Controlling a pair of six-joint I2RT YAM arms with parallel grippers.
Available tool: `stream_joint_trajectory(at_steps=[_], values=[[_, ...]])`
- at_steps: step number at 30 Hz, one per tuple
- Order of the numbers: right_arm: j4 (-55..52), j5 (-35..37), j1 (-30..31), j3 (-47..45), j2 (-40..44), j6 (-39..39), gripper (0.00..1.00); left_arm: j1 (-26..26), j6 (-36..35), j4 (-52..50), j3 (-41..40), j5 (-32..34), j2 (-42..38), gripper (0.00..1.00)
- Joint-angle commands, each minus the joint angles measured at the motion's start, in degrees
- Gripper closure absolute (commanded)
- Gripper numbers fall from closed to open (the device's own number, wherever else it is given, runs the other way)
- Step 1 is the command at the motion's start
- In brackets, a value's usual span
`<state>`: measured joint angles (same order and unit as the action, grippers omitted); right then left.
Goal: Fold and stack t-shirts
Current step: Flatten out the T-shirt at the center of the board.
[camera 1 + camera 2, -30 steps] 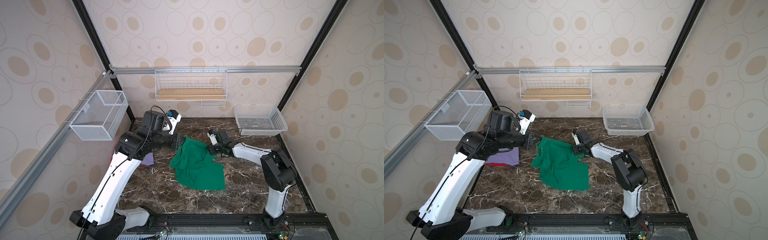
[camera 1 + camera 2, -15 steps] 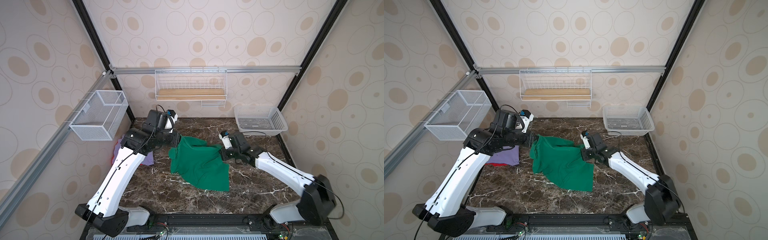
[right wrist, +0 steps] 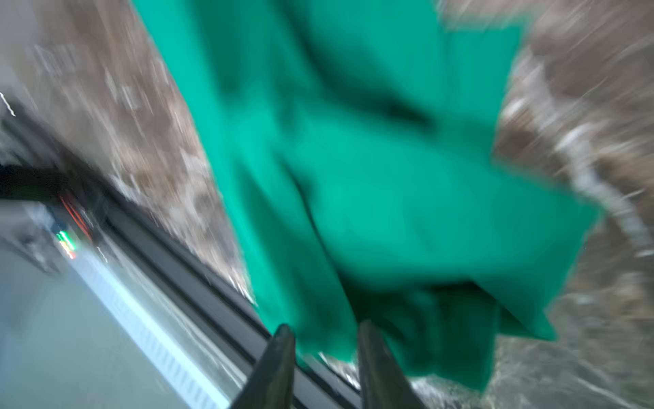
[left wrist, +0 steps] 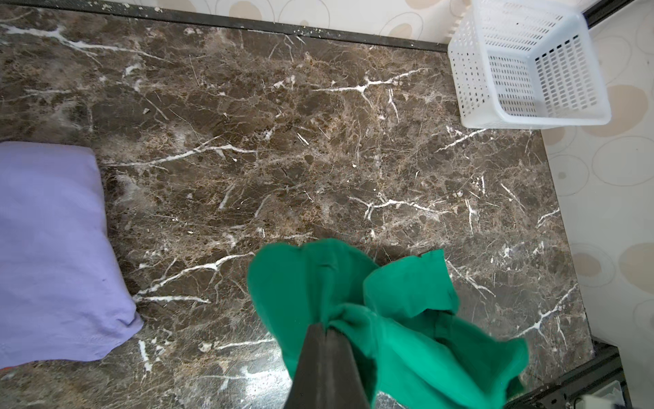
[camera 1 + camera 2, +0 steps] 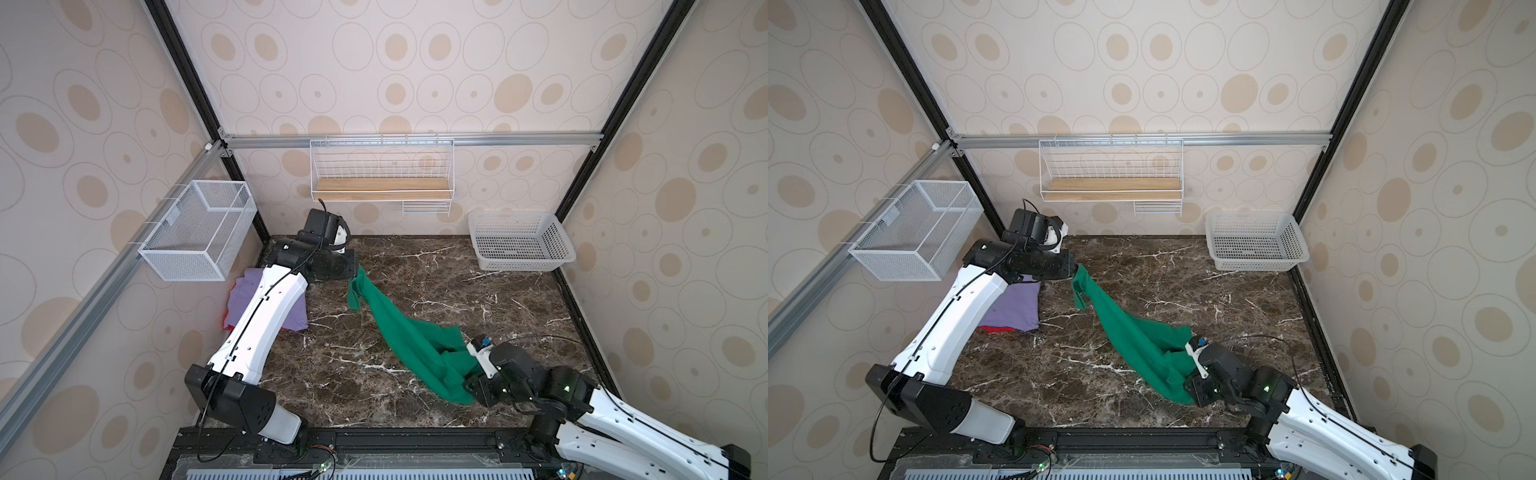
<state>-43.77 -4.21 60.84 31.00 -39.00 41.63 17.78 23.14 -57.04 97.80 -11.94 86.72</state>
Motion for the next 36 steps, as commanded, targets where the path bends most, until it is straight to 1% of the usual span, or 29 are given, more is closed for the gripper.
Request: stream_joint_trajectory(at_steps=[1,2,3,5,6,7,8,9,10,11,12,13,14,15,17,18,19,21,23,25,27,29,31,36], values=[[2.9,-1.7,4.7,2.4,1.4,2.6,0.47,-0.8,0.4,2.9,4.4,-2.2,-0.3,1.00],[3.8,-1.6,4.9,3.8,1.4,0.9,0.43,-0.8,0.1,2.5,4.6,-2.5,-0.1,1.00],[4.4,-1.1,4.9,5.3,1.4,-0.7,0.38,-0.8,-0.1,2.1,4.8,-2.7,-0.2,1.00],[4.4,3.0,4.9,9.2,1.1,-4.8,0.29,-0.8,-0.7,1.3,4.3,-2.9,-0.8,1.00],[4.8,7.0,4.9,11.0,1.0,-7.0,0.25,-0.8,-1.0,1.2,3.5,-3.5,-1.4,1.00],[5.2,13.4,4.9,12.7,0.7,-9.2,0.19,-0.8,-1.4,1.3,2.5,-4.4,-2.0,1.00],[5.5,18.4,4.9,13.5,0.2,-10.5,0.16,-0.8,-1.7,1.2,1.9,-5.0,-2.8,1.00],[6.5,26.1,4.8,14.1,-0.9,-11.9,0.12,-0.8,-2.0,1.2,1.1,-5.5,-3.6,1.00],[8.2,32.7,4.4,14.3,-2.8,-13.4,0.10,-0.8,-2.2,1.1,0.1,-5.5,-4.5,1.00],[11.3,35.4,3.5,14.2,-4.7,-15.8,0.10,-0.8,-2.3,0.9,-0.7,-5.3,-5.4,1.00],[14.9,35.3,1.8,14.1,-7.6,-18.5,0.10,-0.8,-2.4,0.8,-1.6,-5.0,-6.3,1.00],[18.3,33.3,-0.2,14.1,-10.9,-19.4,0.10,-0.8,-2.5,0.7,-2.3,-4.9,-7.1,1.00],[21.8,30.4,-1.9,13.9,-13.8,-19.9,0.11,-0.8,-2.6,0.5,-2.7,-5.0,-7.6,1.00],[25.6,25.9,-3.9,13.7,-17.5,-20.1,0.11,-0.8,-2.5,0.2,-3.2,-5.1,-8.0,1.00],[30.7,20.1,-5.9,14.0,-24.9,-20.0,0.11,-0.8,-2.6,-0.3,-3.9,-5.5,-8.5,1.00],[31.8,19.4,-6.5,15.0,-29.1,-19.9,0.12,-0.8,-2.4,-0.4,-4.5,-5.6,-8.9,1.00],[32.4,20.2,-7.0,16.4,-33.5,-19.5,0.13,-0.8,-2.2,-0.2,-5.2,-5.6,-9.4,1.00],[34.0,19.8,-9.6,17.8,-38.9,-18.6,0.12,-0.8,-1.8,0.3,-6.8,-5.6,-10.4,1.00],[35.1,16.7,-15.0,18.6,-42.4,-15.7,0.12,-0.8,-1.6,0.9,-8.2,-5.7,-11.5,1.00],[37.1,9.8,-22.3,18.9,-45.9,-12.8,0.15,-0.8,-1.7,0.9,-9.1,-5.8,-12.2,1.00],[38.3,7.7,-26.5,20.0,-48.7,-13.2,0.16,-0.8,-1.8,0.8,-9.8,-5.9,-12.5,1.00],[37.2,6.8,-28.6,22.9,-52.1,-14.9,0.16,-0.8,-2.0,0.6,-10.2,-5.7,-12.6,1.00],[36.3,4.3,-30.2,25.7,-55.1,-15.7,0.18,-0.8,-2.2,0.5,-10.6,-5.2,-12.5,1.00],[36.9,-2.0,-30.8,30.0,-61.6,-16.0,0.24,-0.8,-2.3,0.5,-11.0,-4.8,-12.2,1.00]])
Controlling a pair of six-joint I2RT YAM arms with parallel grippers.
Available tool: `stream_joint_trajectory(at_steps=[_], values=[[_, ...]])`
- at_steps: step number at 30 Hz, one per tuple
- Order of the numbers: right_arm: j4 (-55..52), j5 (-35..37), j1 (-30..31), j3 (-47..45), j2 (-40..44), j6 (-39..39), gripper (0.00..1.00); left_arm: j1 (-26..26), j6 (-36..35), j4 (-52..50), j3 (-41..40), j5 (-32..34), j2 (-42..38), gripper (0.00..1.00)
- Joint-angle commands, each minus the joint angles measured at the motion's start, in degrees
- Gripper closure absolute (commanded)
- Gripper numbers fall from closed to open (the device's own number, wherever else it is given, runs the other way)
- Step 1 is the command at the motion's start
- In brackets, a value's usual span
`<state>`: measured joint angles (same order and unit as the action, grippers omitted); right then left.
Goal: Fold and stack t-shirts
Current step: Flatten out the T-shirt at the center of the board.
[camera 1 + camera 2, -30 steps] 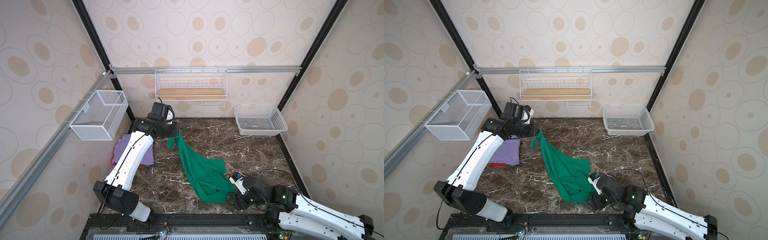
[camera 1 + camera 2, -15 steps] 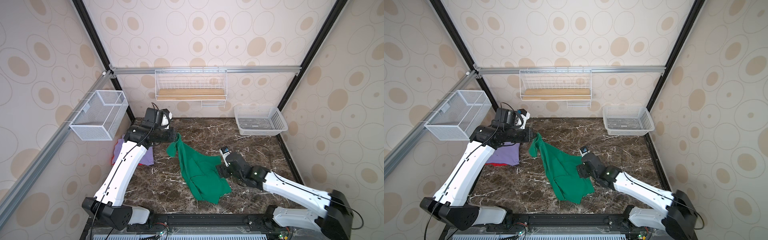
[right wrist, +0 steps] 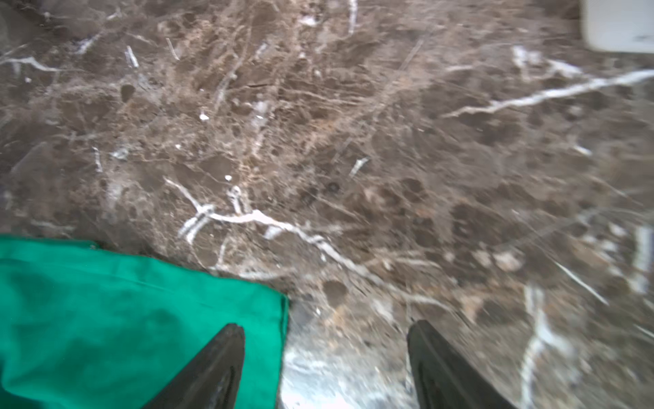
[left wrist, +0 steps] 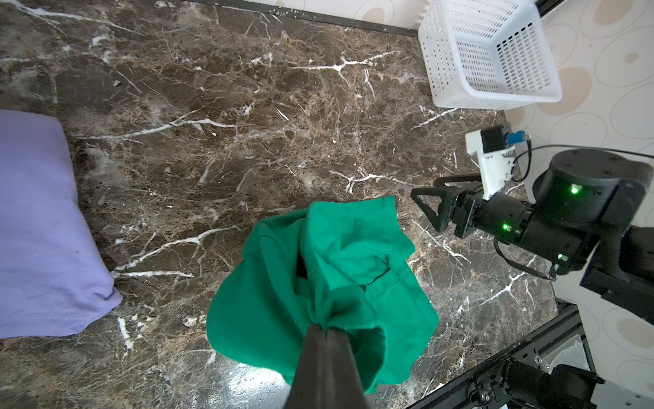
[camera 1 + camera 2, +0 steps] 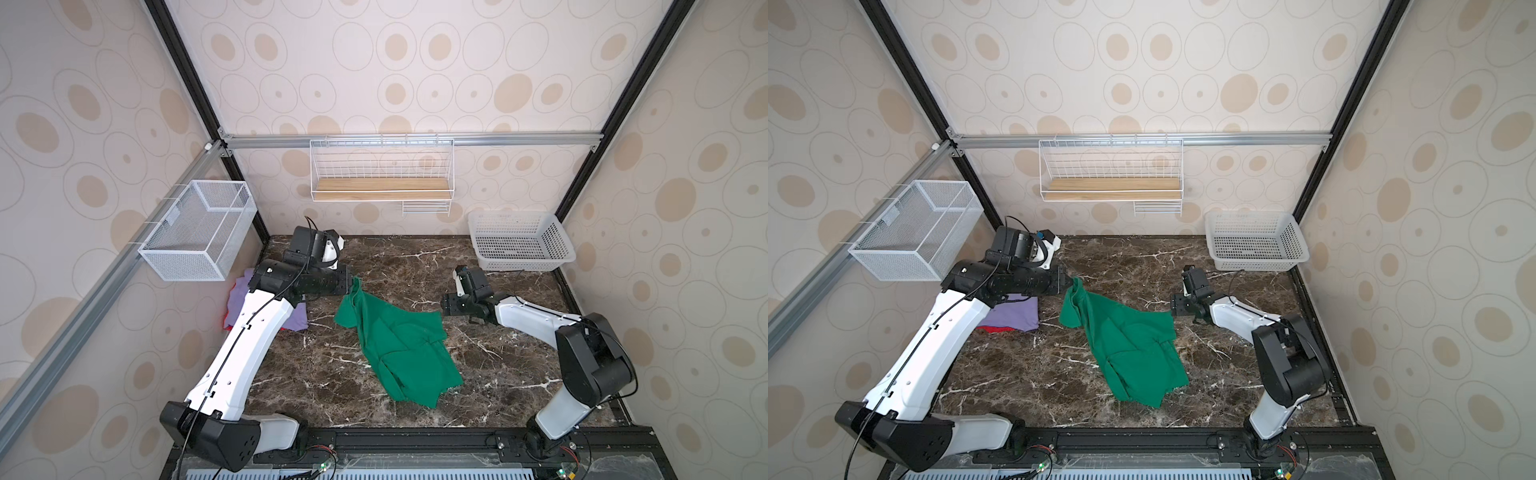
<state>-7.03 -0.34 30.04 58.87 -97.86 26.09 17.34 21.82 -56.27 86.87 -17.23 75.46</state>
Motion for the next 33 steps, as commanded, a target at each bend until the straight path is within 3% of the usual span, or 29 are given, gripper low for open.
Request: stream_joint_trajectory(at_steps=[1,5,14,16,19,20,21,25,33], values=[[-0.1,-7.6,-0.1,3.1,-4.1,-0.3,0.27,-0.4,-1.1,-0.3,-0.1,0.7,-1.0,1.00],[0.0,-11.5,-0.1,4.2,-7.4,0.9,0.32,-0.4,-1.4,-0.8,0.1,1.6,-0.8,1.00],[-4.2,-11.2,0.0,7.9,-12.7,-1.2,0.33,-0.4,-1.0,-0.2,-0.1,1.6,0.5,1.00],[-4.3,-12.5,-0.1,8.6,-14.2,-1.1,0.38,-0.4,-1.0,-0.1,-0.1,1.7,0.7,1.00],[-4.6,-15.8,0.0,9.9,-16.8,-1.5,0.68,-0.4,-1.2,-0.3,-0.1,1.9,0.7,1.00],[-5.1,-16.8,0.0,10.6,-17.5,-1.5,0.88,-0.4,-1.3,-0.5,-0.1,2.2,0.7,1.00],[-5.6,-17.3,0.0,10.9,-17.9,-1.4,1.00,-0.4,-1.3,-0.6,-0.2,2.6,0.6,1.00],[-8.2,-17.6,0.0,12.1,-17.3,-2.0,1.00,-0.4,-1.4,-0.6,-0.3,2.7,0.7,1.00],[-13.8,-10.9,0.0,12.8,-9.3,-5.2,1.00,-0.4,-0.7,0.5,-1.1,3.7,1.3,1.00]])
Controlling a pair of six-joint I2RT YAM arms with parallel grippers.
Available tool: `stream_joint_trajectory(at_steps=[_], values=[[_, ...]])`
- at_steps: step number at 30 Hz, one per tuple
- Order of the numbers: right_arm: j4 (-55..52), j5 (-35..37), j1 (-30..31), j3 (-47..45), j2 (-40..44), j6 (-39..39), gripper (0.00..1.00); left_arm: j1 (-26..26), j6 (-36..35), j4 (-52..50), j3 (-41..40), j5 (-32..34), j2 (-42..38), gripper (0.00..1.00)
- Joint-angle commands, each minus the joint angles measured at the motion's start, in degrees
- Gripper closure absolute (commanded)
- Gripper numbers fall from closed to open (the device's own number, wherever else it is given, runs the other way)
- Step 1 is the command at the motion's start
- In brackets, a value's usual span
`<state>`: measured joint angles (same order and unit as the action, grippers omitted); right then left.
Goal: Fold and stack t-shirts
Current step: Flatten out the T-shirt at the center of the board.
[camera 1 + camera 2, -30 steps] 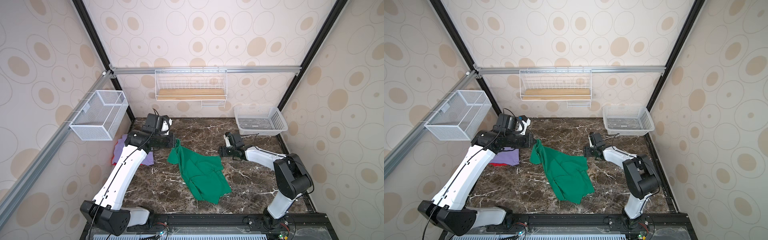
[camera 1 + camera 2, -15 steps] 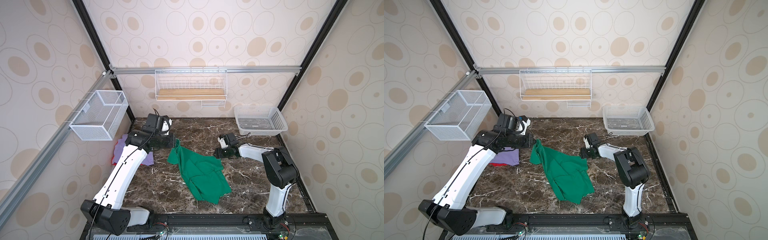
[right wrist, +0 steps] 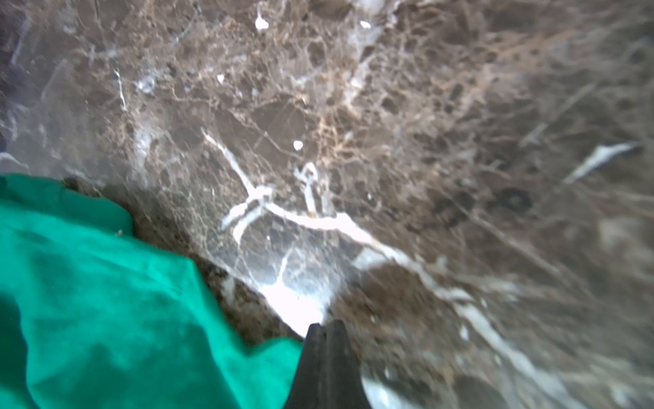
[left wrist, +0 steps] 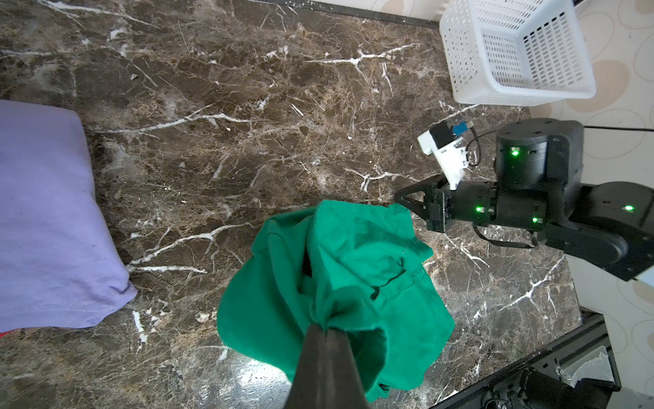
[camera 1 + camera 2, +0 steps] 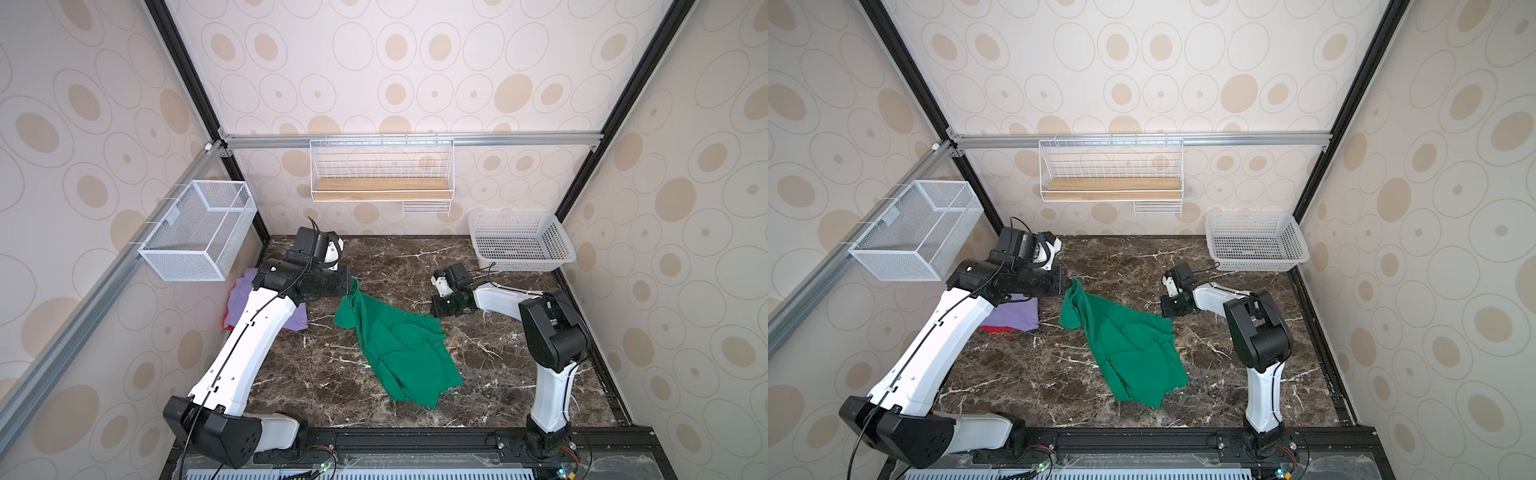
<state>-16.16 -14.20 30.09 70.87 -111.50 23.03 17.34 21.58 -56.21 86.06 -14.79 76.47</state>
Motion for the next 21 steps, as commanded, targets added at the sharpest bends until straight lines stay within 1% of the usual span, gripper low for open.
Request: stream_joint_trajectory(at_steps=[1,4,8,12,16,21], values=[[-5.7,3.2,-0.1,1.2,5.1,-2.4,1.00,-0.4,-0.4,0.5,-0.4,1.4,0.3,1.00],[-9.3,3.4,0.2,2.6,8.9,-3.3,1.00,-0.4,-0.2,0.7,-0.8,1.4,0.6,1.00],[-12.5,6.4,0.9,4.0,15.3,-5.5,1.00,-0.4,0.1,1.0,-0.9,2.5,0.9,1.00],[-16.5,9.5,0.9,6.4,18.9,-7.4,1.00,-0.5,0.6,0.9,0.3,4.7,1.3,1.00],[-19.5,11.6,0.9,8.4,25.1,-9.1,1.00,-0.5,-1.8,-1.9,7.0,8.3,1.4,1.00],[-23.6,15.9,0.9,11.8,35.8,-11.6,1.00,-0.5,-5.8,-4.5,16.7,9.3,-0.2,1.00]])
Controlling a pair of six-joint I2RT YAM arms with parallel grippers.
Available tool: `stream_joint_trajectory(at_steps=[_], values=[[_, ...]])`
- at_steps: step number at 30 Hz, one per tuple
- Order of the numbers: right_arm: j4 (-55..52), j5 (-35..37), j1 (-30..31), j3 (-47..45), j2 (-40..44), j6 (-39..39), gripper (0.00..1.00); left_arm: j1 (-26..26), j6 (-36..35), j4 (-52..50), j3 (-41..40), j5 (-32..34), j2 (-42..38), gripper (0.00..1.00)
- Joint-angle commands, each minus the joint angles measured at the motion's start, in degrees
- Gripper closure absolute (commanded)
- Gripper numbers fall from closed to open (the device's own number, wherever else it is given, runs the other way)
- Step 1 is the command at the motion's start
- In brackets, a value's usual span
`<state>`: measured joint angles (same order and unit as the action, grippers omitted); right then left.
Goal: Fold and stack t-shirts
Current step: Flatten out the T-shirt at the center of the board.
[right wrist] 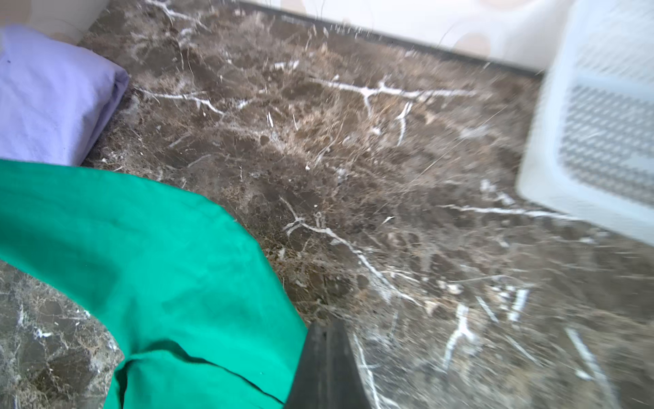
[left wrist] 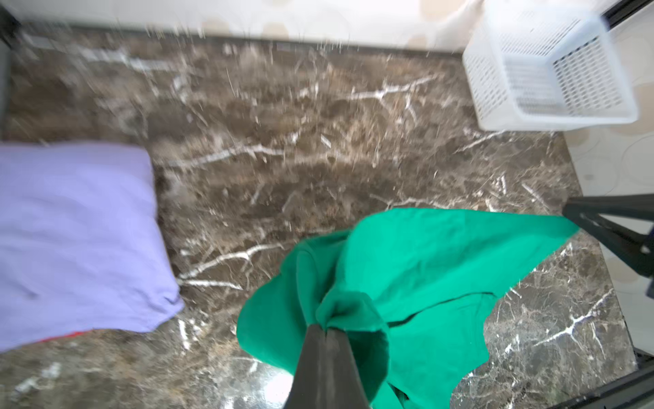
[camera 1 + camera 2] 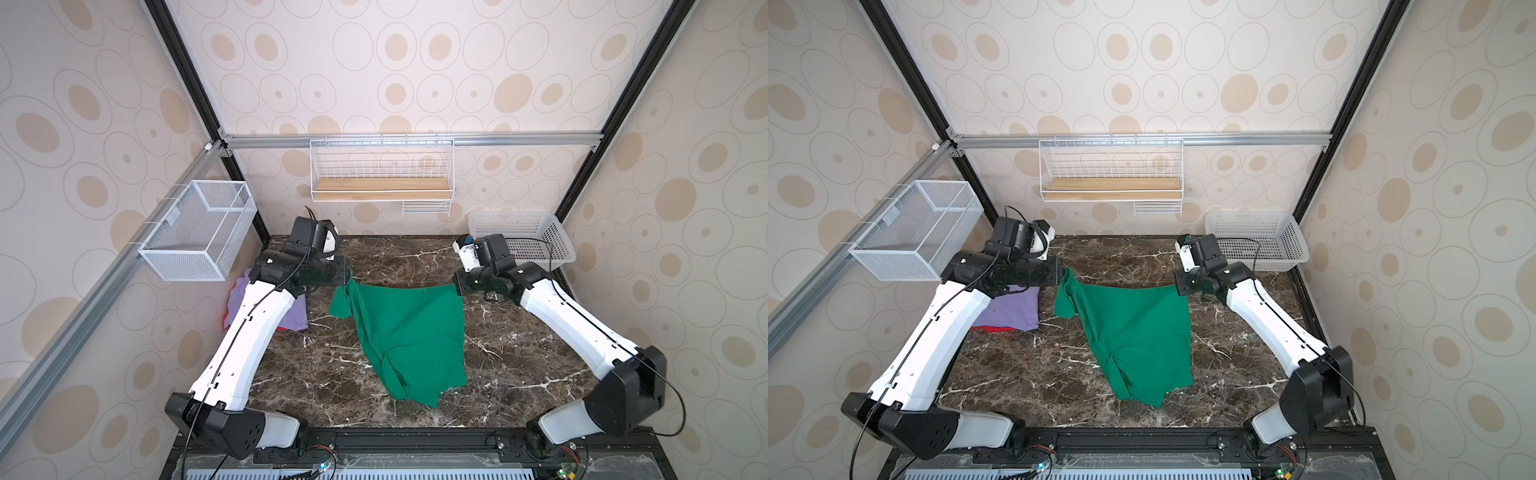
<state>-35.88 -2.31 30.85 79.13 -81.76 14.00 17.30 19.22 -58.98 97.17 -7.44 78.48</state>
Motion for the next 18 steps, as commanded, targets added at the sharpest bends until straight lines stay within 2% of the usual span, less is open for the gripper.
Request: stream_joint_trajectory(at_steps=[1,8,11,15,18], values=[[-4.9,4.9,0.1,4.3,8.4,-3.0,1.00,-0.4,-3.8,-1.8,6.6,1.5,-2.9,1.00],[-9.0,13.4,0.1,4.2,26.6,-5.1,1.00,-0.4,-7.1,-1.3,6.9,2.5,-8.5,1.00],[-8.8,15.5,0.1,3.3,32.2,-5.3,1.00,-0.4,-7.3,1.9,5.9,-1.0,-11.0,1.00],[-8.2,15.2,0.2,2.7,36.8,-5.2,1.00,-0.4,-7.9,4.7,7.4,-6.3,-13.0,1.00],[-7.2,11.7,0.2,2.1,39.8,-5.6,1.00,-0.3,-8.1,6.8,8.8,-10.0,-14.4,1.00]])
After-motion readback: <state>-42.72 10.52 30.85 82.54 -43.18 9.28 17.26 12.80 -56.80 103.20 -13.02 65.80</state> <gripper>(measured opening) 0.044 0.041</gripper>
